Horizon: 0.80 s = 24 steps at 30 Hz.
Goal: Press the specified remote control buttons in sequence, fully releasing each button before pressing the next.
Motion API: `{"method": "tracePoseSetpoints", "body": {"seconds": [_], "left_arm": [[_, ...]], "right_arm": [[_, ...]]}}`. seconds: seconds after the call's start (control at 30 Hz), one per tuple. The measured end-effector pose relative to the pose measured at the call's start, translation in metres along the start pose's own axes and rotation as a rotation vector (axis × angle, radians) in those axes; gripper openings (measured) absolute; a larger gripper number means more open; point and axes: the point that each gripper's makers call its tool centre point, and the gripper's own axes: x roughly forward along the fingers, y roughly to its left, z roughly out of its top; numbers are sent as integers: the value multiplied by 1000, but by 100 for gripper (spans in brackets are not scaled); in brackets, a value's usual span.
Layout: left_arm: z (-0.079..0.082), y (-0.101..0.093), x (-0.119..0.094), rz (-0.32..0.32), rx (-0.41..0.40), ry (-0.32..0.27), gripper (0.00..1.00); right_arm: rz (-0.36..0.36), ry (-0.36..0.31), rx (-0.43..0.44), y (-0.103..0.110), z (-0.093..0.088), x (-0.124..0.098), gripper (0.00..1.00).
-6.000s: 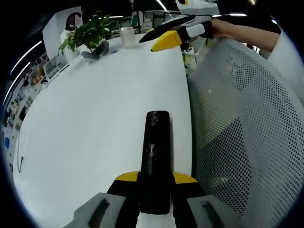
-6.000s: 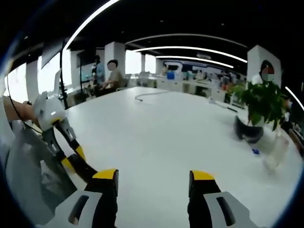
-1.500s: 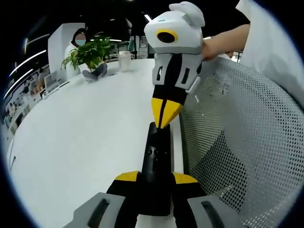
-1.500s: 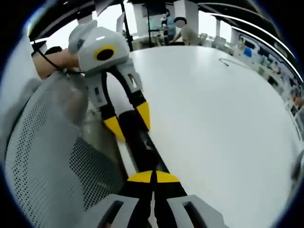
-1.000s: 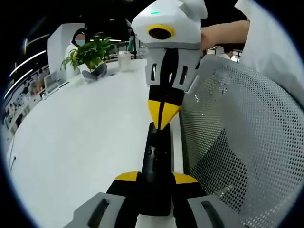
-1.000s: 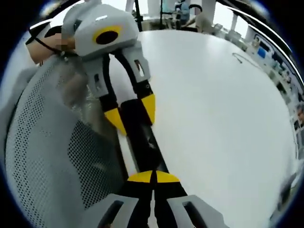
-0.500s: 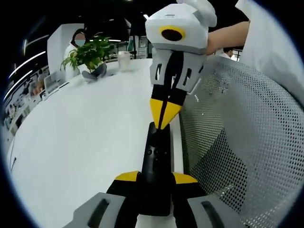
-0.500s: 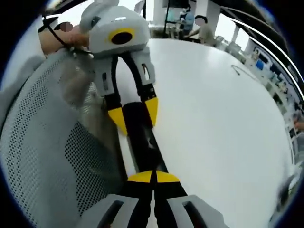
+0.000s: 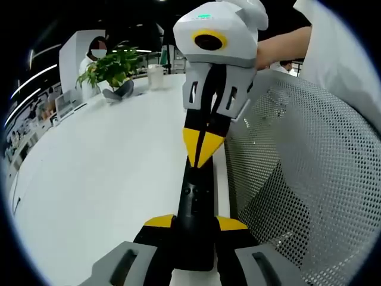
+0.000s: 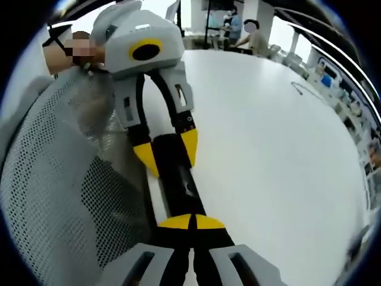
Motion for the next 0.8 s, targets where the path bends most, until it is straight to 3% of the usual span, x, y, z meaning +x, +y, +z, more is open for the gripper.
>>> {"method": "tracePoseSetpoints", "body": {"seconds": [0.4, 0.8], "left_arm": [[0, -1, 0, -1, 0, 0, 25], [-1, 0, 0, -1, 0, -1, 25]], "right_arm": [[38, 38, -76, 1, 0, 1, 0], [29, 76, -141, 1, 0, 3, 0]]}}
